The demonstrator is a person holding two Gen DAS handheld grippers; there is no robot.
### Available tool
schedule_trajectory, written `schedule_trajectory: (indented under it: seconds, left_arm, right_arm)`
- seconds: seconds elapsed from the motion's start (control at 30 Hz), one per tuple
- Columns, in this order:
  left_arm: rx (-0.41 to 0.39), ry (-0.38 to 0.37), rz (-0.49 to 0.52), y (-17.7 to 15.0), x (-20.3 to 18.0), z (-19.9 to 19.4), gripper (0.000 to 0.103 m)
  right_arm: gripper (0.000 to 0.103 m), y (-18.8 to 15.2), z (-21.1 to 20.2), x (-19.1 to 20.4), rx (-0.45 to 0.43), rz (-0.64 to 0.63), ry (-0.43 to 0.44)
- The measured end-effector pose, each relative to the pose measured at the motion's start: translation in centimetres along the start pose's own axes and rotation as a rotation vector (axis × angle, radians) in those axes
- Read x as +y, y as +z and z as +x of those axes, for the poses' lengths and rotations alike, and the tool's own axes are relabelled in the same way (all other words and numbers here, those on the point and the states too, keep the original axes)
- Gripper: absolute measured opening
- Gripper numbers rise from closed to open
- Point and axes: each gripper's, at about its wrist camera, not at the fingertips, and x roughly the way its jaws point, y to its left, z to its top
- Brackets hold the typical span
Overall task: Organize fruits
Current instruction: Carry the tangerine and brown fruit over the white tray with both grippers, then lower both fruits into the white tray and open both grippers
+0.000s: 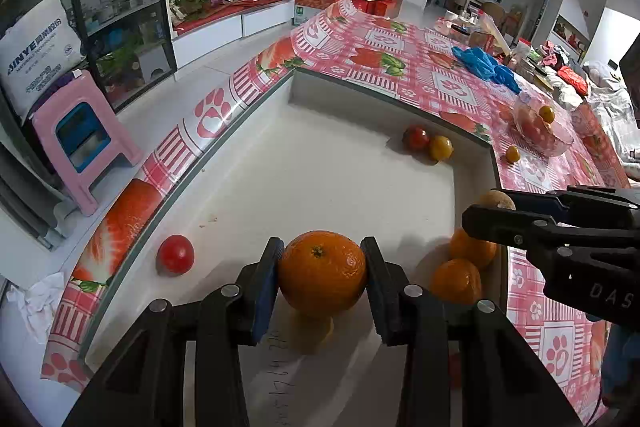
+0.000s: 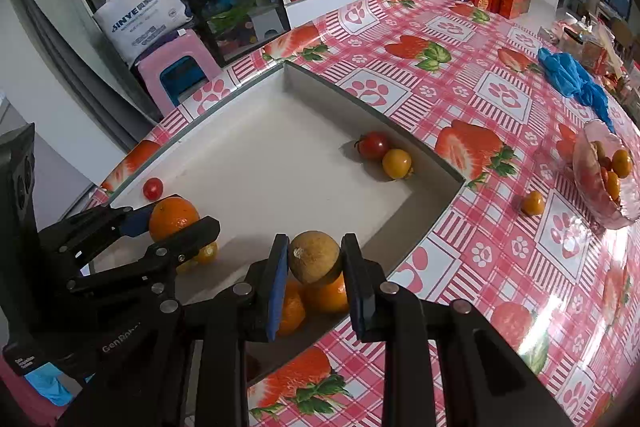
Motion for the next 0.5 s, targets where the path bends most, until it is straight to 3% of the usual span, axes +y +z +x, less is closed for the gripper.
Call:
schedule_trajectory:
  seconds: [0.5]
  left_arm:
    - [0.002, 0.001, 0.002, 0.06, 0.02, 0.02, 0.041]
  right_arm:
    - [0.029, 0.5, 0.4, -0.64, 0.004, 0.015, 0.004]
